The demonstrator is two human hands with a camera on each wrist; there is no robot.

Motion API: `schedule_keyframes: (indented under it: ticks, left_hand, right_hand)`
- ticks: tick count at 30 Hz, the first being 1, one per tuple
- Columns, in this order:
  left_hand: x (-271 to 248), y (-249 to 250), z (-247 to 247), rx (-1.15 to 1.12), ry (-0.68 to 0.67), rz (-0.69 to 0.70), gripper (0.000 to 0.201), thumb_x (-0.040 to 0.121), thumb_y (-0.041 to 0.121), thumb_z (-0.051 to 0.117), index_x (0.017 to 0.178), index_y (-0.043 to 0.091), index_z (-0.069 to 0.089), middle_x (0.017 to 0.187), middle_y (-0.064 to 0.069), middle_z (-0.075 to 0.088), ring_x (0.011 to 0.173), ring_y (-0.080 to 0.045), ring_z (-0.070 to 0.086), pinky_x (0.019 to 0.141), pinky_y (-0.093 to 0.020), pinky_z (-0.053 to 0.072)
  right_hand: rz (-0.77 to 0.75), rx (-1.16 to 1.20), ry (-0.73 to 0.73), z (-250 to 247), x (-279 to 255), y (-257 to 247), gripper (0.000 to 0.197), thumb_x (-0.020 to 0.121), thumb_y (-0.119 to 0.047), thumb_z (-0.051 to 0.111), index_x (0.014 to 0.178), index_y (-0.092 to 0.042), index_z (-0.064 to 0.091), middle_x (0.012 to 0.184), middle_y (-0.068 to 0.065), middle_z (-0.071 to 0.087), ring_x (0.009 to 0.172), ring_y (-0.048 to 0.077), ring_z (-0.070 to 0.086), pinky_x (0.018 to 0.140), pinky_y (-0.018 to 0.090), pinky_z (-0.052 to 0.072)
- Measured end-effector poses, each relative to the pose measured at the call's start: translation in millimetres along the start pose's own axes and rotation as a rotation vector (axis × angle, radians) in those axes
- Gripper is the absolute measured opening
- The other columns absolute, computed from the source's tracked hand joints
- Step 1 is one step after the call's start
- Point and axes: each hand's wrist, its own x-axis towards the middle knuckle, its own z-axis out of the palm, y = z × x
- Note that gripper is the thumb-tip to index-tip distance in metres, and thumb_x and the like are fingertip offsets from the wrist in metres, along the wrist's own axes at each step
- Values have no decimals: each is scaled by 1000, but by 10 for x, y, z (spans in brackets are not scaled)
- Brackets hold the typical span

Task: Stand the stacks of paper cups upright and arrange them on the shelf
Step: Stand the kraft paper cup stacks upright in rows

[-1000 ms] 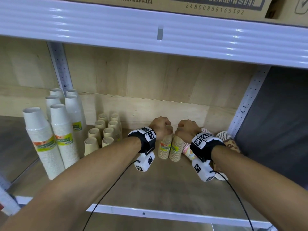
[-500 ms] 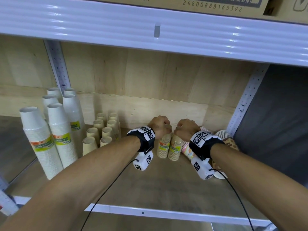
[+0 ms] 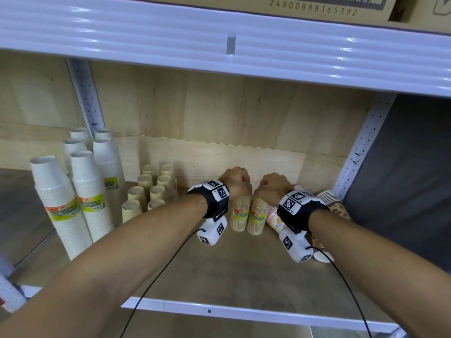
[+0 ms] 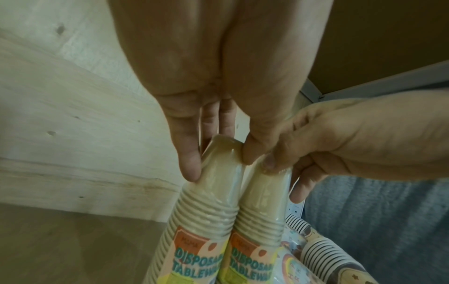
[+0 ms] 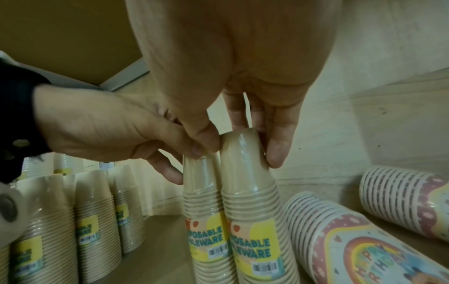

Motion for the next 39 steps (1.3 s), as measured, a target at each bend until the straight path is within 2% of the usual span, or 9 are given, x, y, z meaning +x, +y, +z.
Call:
schedule_keyframes:
  ticks: [5, 9, 15, 21, 25, 27, 33, 36, 39]
  left_hand:
    - [5, 83, -97, 135, -52, 1, 35, 83, 22, 71, 117, 18, 65, 115, 2, 50, 100, -17, 52, 76, -26, 44]
    - [-85, 180, -203, 190, -131, -47, 36, 83, 16, 71, 119, 16, 68, 107, 1, 56, 90, -20, 63, 69, -29, 55]
    - [-407, 236, -444, 255, -243, -181, 30, 80, 9, 71, 110, 13, 72, 105, -8, 68, 91, -29, 72, 77, -36, 61]
    - [-825, 178, -731, 309, -349, -318, 28, 81, 4, 73, 108, 6, 69, 101, -16, 66, 96, -38, 69, 88, -51, 57]
    - [-1123, 94, -940, 351, -374, -377, 37, 80, 3, 74, 116, 1, 66, 95, -14, 61, 85, -27, 62, 82, -41, 58]
    - [-1263, 51, -1049, 361, -379, -412, 37, 80, 2, 73, 116, 1, 66, 92, -13, 60, 80, -24, 61, 79, -37, 58]
    - [-1648, -143, -1332, 380, -324, -503, 34, 84, -2, 70, 117, 1, 65, 83, -6, 59, 73, -17, 60, 61, -25, 59]
    - [-1739, -279, -1424, 399, -290, -535, 33, 81, 0, 74, 113, 4, 67, 93, -11, 62, 88, -24, 61, 79, -38, 59]
    - [-1788, -408, -1484, 408, -280, -557, 35, 78, 4, 76, 112, 7, 68, 111, -18, 66, 92, -28, 64, 86, -45, 58]
  right_hand:
    - [-64, -23, -4, -55, -82, -16, 31, 81, -24, 67, 107, -7, 69, 103, 10, 68, 93, 25, 65, 78, 33, 55]
    - [-120, -30, -49, -108, -150, -59, 34, 82, -25, 67, 110, -5, 69, 107, 12, 69, 97, 26, 65, 80, 35, 55]
    - [-204, -74, -171, -167, -269, -316, 38, 74, -30, 74, 101, -3, 72, 99, 12, 72, 90, 25, 70, 72, 32, 55]
    - [-314, -66, -364, -73, -438, -668, 30, 67, -24, 73, 90, -5, 70, 85, 12, 73, 75, 27, 74, 75, 45, 61]
    - [-397, -36, -465, 49, -521, -930, 29, 64, -26, 78, 82, -6, 67, 77, 11, 72, 72, 30, 74, 75, 48, 61]
    - [-414, -28, -547, 140, -583, -1062, 24, 75, -23, 77, 83, -6, 62, 75, 9, 66, 73, 32, 71, 79, 45, 60]
    - [-477, 25, -662, 250, -765, -1421, 19, 86, -11, 71, 74, -5, 57, 72, 10, 58, 61, 26, 61, 58, 29, 56]
    - [-497, 73, -671, 327, -821, -1531, 23, 87, -7, 69, 71, -9, 53, 70, 7, 56, 60, 20, 58, 47, 23, 54]
    - [-536, 99, -616, 419, -806, -1651, 20, 78, -10, 77, 72, -11, 59, 69, 7, 64, 63, 26, 66, 64, 36, 61]
